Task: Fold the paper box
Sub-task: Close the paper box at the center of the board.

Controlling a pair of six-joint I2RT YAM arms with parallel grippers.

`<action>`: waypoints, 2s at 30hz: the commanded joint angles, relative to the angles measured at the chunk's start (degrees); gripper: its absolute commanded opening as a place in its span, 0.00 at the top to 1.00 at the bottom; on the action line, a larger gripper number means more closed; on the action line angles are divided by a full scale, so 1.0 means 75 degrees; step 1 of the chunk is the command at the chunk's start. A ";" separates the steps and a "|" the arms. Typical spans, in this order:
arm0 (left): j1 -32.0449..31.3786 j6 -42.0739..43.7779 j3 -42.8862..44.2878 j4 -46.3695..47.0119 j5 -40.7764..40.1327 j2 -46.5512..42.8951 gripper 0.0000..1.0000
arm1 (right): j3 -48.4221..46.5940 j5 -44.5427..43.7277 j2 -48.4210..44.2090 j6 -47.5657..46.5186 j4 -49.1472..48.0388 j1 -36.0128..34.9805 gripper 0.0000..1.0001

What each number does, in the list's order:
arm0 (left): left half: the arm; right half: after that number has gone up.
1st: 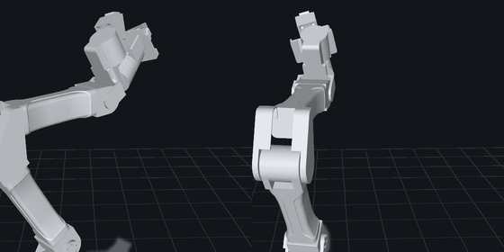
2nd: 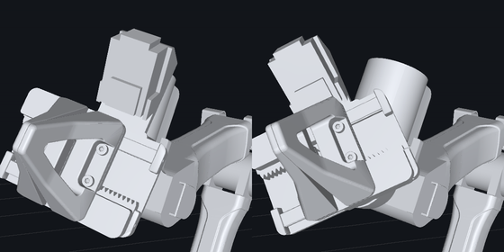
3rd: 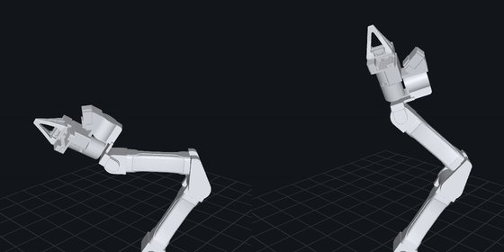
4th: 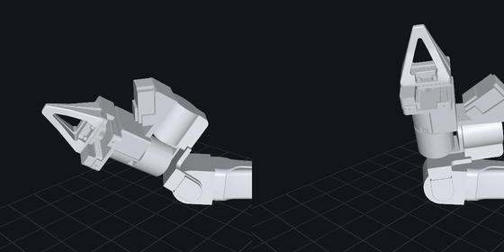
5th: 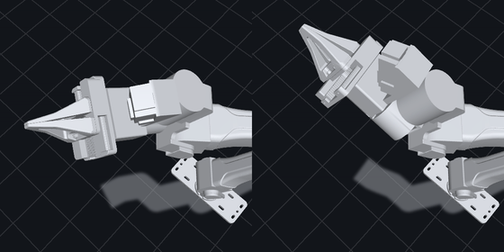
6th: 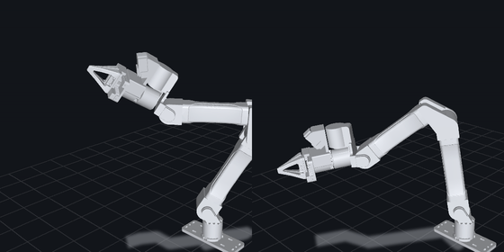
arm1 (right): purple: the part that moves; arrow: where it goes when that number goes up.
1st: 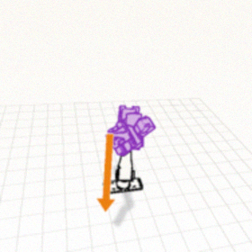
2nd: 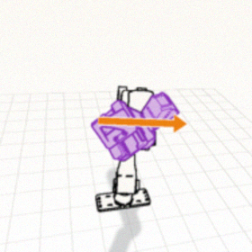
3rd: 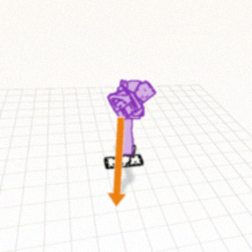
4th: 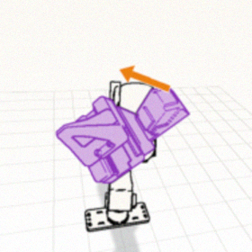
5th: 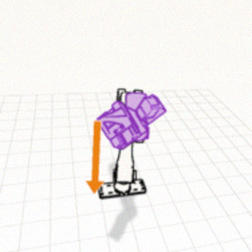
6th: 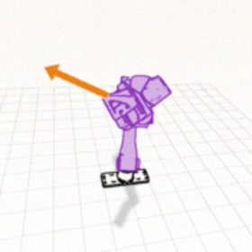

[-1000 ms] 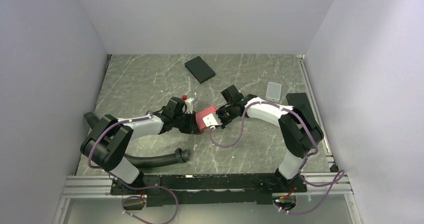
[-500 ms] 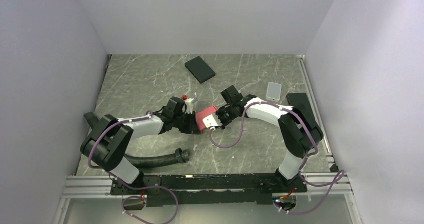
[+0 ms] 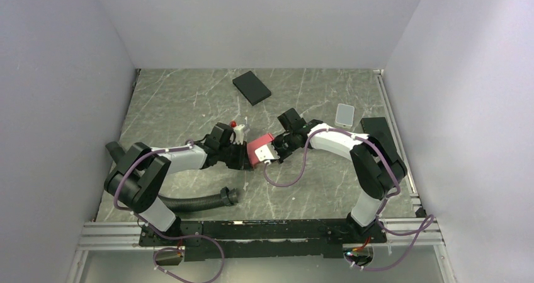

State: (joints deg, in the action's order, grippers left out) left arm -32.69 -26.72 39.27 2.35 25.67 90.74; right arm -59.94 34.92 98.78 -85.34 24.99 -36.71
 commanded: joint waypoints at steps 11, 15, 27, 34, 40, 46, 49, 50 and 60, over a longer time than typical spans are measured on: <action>0.0022 -0.0077 0.0224 0.0326 0.0163 0.0095 0.85 | 0.0094 -0.0138 0.0246 -0.0265 0.0403 -0.0118 0.90; 0.0023 -0.0071 0.0224 0.0327 0.0153 0.0107 0.85 | 0.0094 -0.0151 0.0251 -0.0281 0.0429 -0.0119 0.89; 0.0022 -0.0053 0.0225 0.0268 0.0128 0.0101 0.85 | 0.0059 -0.0190 0.0332 -0.0282 0.0500 -0.0133 0.85; 0.0031 -0.0038 0.0220 0.0258 0.0116 0.0105 0.85 | 0.0048 -0.0263 0.0419 -0.0293 0.0543 -0.0130 0.82; 0.0049 -0.0030 0.0231 0.0237 0.0137 0.0101 0.85 | -0.0027 -0.0303 0.0502 -0.0259 0.0612 -0.0133 0.81; 0.0057 -0.0018 0.0225 0.0231 0.0151 0.0092 0.85 | -0.0125 -0.0396 0.0669 -0.0167 0.0690 -0.0162 0.79; 0.0057 -0.0023 0.0214 0.0237 0.0151 0.0097 0.85 | -0.0174 -0.0459 0.0748 -0.0143 0.0725 -0.0185 0.78; 0.0057 -0.0034 0.0208 0.0237 0.0151 0.0096 0.85 | -0.0181 -0.0476 0.0767 -0.0131 0.0731 -0.0191 0.78; 0.0081 -0.0023 0.0145 0.0217 0.0150 0.0014 0.85 | -0.0321 -0.0635 0.0992 0.0056 0.0769 -0.0215 0.77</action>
State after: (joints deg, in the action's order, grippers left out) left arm -32.32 -26.83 39.27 2.55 25.67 91.15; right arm -62.67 33.30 102.50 -86.39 26.98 -37.71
